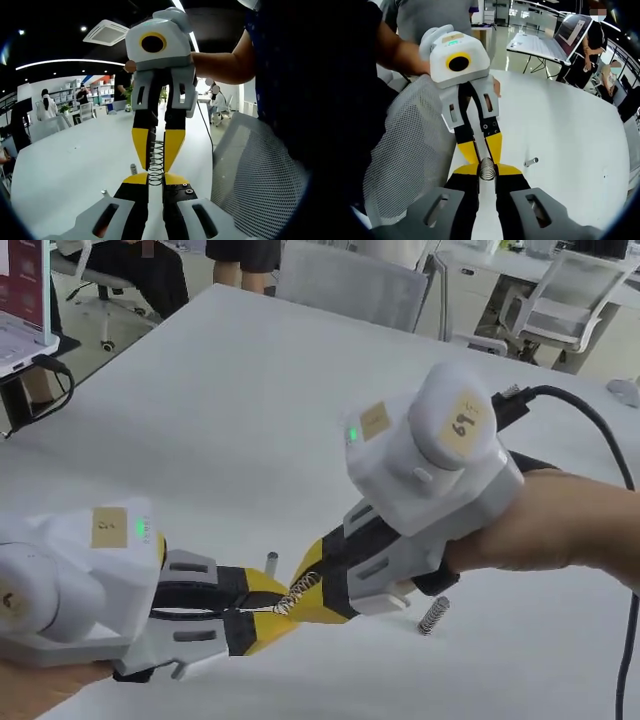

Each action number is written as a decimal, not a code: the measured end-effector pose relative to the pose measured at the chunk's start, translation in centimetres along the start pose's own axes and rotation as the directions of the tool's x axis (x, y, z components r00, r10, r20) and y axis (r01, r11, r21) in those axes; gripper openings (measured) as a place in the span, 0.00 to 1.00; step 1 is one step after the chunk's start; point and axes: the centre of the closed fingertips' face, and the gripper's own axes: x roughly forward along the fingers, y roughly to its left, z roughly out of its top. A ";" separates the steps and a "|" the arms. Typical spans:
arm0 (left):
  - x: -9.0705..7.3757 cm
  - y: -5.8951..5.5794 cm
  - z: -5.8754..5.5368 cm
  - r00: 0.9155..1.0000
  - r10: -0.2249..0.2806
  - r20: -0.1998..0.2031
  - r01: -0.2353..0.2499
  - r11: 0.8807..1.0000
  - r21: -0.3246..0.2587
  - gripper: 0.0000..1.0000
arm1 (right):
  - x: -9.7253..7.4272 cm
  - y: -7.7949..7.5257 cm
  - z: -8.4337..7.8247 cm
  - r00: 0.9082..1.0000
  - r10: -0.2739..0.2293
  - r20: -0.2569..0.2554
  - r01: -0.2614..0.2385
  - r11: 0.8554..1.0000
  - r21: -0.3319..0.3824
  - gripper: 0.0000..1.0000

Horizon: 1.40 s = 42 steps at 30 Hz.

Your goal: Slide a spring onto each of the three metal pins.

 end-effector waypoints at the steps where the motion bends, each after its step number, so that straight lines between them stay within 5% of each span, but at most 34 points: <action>1: 0.0 0.0 0.0 1.000 -0.001 -0.002 0.001 1.000 0.002 0.02 | 0.0 0.0 0.0 1.000 0.003 -0.004 -0.003 1.000 -0.003 0.09; 12: 0.2 -0.2 -0.6 0.999 -0.010 -0.032 0.011 1.000 0.024 0.02 | 0.5 0.3 -0.5 0.996 0.022 -0.081 -0.025 0.999 -0.037 0.09; 31: 0.5 0.3 -1.0 1.000 0.000 -0.026 0.000 1.000 0.006 0.03 | 0.9 -0.1 -0.3 0.995 0.015 -0.102 -0.019 0.999 -0.041 0.08; 42: -0.1 0.8 -2.5 0.999 0.030 -0.044 -0.032 0.998 -0.047 0.21 | 0.9 -0.8 -0.3 0.994 0.004 -0.112 -0.009 0.999 -0.039 0.08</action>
